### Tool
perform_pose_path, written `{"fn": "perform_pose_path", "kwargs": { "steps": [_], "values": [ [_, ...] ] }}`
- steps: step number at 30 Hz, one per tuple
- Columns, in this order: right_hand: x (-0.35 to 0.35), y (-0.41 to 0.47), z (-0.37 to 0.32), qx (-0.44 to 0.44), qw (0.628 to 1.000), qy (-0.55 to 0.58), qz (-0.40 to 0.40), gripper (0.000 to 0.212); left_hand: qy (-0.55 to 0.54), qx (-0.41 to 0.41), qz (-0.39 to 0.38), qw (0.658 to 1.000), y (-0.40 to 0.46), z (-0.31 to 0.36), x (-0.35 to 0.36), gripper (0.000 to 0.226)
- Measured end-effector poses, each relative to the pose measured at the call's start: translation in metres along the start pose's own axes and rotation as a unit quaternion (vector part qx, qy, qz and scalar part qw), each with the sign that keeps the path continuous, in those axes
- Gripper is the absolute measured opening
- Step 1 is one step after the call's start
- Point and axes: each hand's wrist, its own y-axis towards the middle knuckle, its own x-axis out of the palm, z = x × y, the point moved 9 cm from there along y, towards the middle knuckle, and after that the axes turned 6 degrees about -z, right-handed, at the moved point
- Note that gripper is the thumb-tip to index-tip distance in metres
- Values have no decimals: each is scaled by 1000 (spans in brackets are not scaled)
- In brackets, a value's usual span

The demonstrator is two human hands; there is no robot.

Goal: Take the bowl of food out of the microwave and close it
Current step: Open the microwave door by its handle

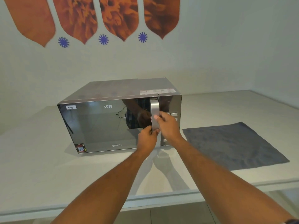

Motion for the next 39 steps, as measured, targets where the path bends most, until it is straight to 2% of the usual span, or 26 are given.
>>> {"fn": "perform_pose_path", "kwargs": {
  "steps": [9,16,18,21,23,26,27,29,31,33,35,39],
  "values": [
    [-2,-5,0,9,1000,-5,28,20,11,-10,37,999,-5,-2,-1,27],
    [-1,-35,0,-10,999,17,28,32,0,24,35,999,-42,-3,-9,16],
    [-9,-48,-2,-25,997,37,59,30,-12,31,30,999,-56,-1,-10,19],
    [-32,-66,-7,-51,983,93,150,22,-45,54,39,997,-80,1,-15,31],
    [-36,-67,-10,-40,984,88,153,24,-40,70,63,995,-93,1,-20,36],
    [-24,-66,-20,-24,994,83,69,29,23,104,148,983,-119,6,-35,54],
    [-21,-69,-24,-28,995,87,51,28,55,141,191,970,-130,15,-42,56],
    [-18,-78,-30,-42,993,105,40,27,103,240,235,936,-156,35,-45,41],
    [-15,-89,-34,-49,990,125,38,25,102,299,178,932,-173,47,-32,20],
    [-10,-98,-38,-57,991,119,27,23,67,265,81,959,-179,44,-15,19],
    [-8,-106,-43,-67,992,108,9,20,36,184,22,982,-179,33,-4,32],
    [-2,-117,-57,-102,988,114,-15,17,43,89,0,995,-179,24,-3,68]
  ]
}}
